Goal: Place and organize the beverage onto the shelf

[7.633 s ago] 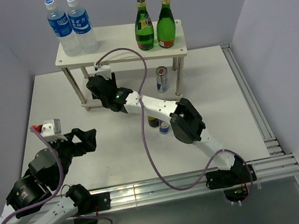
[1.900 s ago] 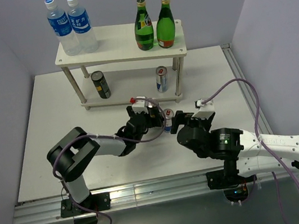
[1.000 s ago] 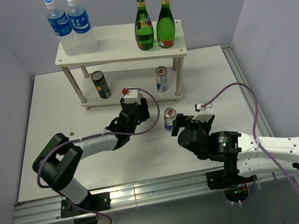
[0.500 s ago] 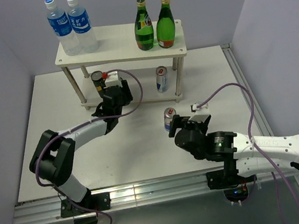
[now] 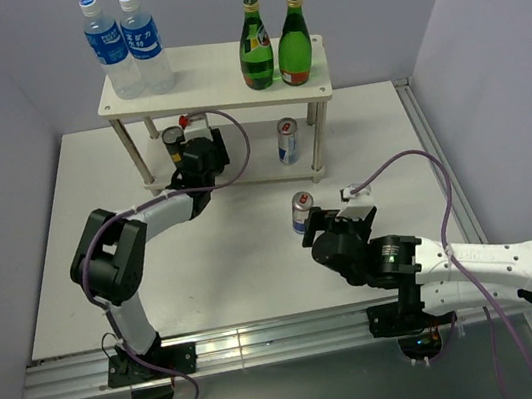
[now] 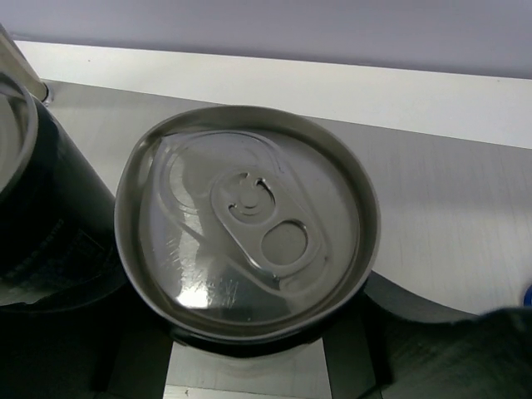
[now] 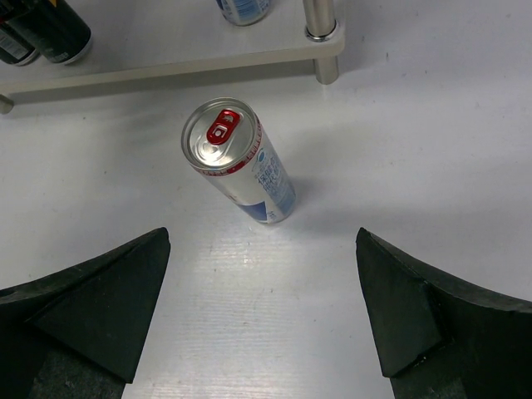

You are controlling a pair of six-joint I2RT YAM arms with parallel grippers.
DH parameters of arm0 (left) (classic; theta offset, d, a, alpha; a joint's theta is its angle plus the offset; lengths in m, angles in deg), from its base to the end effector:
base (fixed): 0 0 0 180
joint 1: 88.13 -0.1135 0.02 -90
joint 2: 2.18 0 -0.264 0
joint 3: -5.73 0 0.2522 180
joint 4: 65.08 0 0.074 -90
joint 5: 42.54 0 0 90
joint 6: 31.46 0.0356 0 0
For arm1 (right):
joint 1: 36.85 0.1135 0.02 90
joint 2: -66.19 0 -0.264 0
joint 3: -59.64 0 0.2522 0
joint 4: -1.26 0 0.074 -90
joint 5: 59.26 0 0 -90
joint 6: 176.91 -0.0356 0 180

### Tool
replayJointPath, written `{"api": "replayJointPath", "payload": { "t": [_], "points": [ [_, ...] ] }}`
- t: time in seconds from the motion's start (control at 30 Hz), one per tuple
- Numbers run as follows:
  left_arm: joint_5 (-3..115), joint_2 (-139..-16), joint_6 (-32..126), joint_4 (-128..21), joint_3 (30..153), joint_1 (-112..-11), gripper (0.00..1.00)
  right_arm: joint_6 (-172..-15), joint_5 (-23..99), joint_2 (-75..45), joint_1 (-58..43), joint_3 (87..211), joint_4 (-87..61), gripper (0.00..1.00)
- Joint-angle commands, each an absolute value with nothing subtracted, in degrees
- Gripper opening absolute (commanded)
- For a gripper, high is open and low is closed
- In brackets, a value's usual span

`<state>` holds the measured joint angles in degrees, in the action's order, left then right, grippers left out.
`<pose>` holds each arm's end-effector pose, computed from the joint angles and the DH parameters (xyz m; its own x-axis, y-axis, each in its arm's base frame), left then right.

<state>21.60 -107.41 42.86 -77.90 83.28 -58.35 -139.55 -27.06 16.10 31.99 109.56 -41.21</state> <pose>0.3681 -0.1927 0.2239 -0.2362 -0.1450 -0.9608 0.0179 0.9880 -0.1535 0.0899 0.1488 0.2523 -0.3648 0.2310 -0.9020 0.0291 0.9711 0.2369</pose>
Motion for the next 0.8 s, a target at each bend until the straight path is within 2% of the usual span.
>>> {"api": "replayJointPath", "payload": {
  "t": [0.0,0.67,0.7,0.73,0.77],
  "points": [
    [19.52,-106.77,44.83,-82.69,86.20,-59.21,0.00,-140.34,-28.23,17.32,31.53,109.17,-41.94,1.00],
    [16.61,-108.88,47.47,-83.84,86.90,-63.43,0.00,-140.43,-26.48,16.35,31.53,107.76,-39.75,1.00],
    [16.79,-108.88,47.29,-83.66,87.07,-63.43,0.05,-140.69,-26.39,16.35,31.44,107.68,-39.84,1.00],
    [17.05,-108.88,47.29,-83.75,86.99,-63.61,0.14,-140.70,-26.39,16.44,31.53,107.50,-39.84,1.00],
    [16.79,-108.79,47.20,-84.01,86.73,-63.61,0.35,-140.87,-26.21,16.35,31.53,107.41,-39.84,1.00]
  ]
}}
